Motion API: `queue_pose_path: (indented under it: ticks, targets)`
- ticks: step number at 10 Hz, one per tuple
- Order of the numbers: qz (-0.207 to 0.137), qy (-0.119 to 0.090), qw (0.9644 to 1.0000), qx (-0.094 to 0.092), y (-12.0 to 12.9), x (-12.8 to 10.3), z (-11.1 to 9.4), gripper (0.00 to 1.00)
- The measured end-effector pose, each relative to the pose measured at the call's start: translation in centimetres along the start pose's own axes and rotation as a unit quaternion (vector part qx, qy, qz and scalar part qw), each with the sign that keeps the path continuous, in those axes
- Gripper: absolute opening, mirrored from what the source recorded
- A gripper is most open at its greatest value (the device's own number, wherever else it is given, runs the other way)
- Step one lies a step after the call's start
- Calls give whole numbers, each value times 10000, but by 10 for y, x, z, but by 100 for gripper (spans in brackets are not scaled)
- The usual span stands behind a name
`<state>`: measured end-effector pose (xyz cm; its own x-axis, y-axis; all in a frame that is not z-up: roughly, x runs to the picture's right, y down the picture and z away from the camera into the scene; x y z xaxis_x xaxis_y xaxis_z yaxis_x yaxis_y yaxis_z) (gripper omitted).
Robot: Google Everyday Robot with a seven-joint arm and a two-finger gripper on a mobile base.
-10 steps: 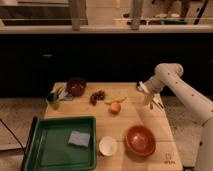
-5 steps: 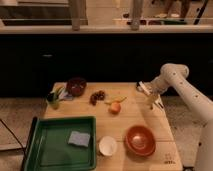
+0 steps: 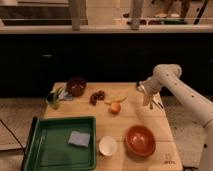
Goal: Place banana in red bowl
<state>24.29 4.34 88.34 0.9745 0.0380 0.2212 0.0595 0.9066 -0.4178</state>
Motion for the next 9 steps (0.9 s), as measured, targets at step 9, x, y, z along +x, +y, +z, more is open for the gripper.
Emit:
queue_pose_path:
  ticks: [9]
  targets:
    - [-2158, 179, 9757, -334, 3, -75, 27, 80]
